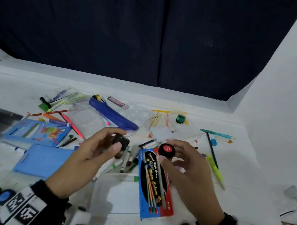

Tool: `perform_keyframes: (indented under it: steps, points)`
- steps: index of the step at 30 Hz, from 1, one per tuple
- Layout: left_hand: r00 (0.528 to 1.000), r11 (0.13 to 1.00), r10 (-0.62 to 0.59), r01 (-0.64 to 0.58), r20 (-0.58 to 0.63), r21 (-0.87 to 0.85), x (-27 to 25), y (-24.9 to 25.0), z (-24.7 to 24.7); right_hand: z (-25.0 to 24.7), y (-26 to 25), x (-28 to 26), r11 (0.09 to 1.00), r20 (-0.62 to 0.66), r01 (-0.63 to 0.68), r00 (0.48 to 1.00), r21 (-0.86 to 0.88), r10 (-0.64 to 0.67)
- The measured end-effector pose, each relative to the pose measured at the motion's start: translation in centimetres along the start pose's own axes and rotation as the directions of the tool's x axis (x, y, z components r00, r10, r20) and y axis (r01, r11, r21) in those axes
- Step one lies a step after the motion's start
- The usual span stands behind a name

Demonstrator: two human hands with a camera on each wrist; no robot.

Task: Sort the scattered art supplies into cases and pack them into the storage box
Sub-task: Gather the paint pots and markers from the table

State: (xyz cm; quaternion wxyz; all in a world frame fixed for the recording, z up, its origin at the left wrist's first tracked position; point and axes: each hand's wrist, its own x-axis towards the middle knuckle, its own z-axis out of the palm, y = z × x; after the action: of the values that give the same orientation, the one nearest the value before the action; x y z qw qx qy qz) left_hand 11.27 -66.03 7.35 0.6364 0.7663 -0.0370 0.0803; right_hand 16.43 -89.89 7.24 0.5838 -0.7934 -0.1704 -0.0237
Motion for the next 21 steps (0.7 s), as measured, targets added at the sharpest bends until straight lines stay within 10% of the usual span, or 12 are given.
perform_keyframes:
  steps: [8,21]
  points:
    - [0.989,0.995,-0.086,0.080,-0.120,-0.053,-7.1,-2.9,-8.4,9.2,-3.2,-4.3,0.999,0.104,-0.010,0.994,-0.034,0.013]
    - [0.978,0.889,-0.087,-0.010,0.191,0.458,-9.5,-7.7,-14.6,19.9,-1.5,-6.2,0.929,0.178,0.064,0.984,-0.365,0.002]
